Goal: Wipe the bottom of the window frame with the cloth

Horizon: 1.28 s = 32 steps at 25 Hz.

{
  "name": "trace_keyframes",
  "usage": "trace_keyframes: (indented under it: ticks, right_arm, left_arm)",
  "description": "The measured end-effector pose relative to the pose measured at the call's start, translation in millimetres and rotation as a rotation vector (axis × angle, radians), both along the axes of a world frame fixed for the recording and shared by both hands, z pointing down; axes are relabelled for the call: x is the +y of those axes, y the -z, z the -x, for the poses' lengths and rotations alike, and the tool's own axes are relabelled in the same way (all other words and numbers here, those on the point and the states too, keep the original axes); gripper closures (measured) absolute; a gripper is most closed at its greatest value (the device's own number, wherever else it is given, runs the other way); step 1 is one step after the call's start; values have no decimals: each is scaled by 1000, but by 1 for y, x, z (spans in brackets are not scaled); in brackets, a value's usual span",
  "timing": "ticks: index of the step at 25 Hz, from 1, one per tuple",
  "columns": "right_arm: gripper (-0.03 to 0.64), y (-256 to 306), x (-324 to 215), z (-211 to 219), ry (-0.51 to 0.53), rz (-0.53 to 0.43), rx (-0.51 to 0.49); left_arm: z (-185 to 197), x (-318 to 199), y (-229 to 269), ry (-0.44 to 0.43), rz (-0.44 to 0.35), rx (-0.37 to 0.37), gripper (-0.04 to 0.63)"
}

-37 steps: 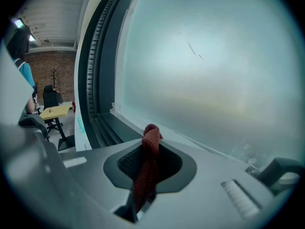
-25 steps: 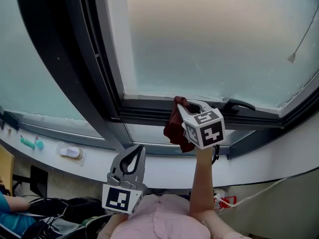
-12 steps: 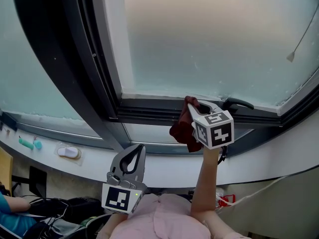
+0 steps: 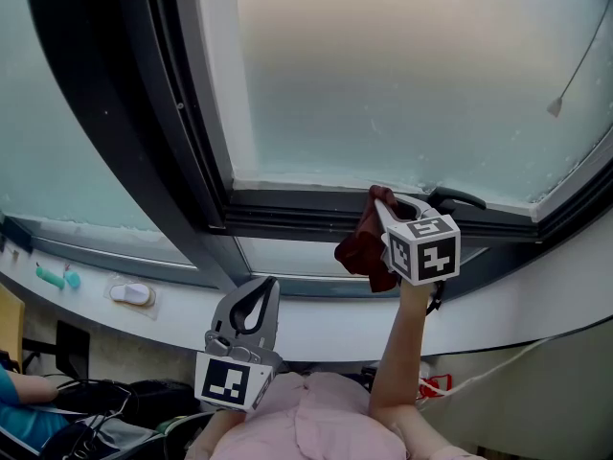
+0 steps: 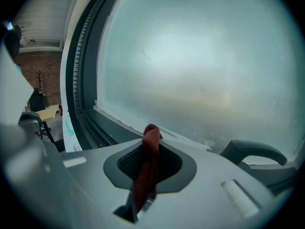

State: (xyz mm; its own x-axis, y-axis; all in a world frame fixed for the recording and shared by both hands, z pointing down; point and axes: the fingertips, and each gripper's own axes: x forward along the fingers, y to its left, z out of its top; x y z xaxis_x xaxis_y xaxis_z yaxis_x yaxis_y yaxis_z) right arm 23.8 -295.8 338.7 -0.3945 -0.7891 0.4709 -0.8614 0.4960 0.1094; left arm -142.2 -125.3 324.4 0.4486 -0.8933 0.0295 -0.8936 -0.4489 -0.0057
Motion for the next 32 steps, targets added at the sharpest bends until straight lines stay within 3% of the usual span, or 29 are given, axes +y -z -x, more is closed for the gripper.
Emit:
trace_keyframes:
  ticks: [18, 32]
  right_arm:
    - [568, 0, -1, -18, -38, -21, -7]
    - [568, 5, 2, -16, -76, -135, 56]
  left_arm:
    - [0, 2, -1, 4, 1, 2, 597]
    - [14, 13, 0, 39, 2, 3, 597]
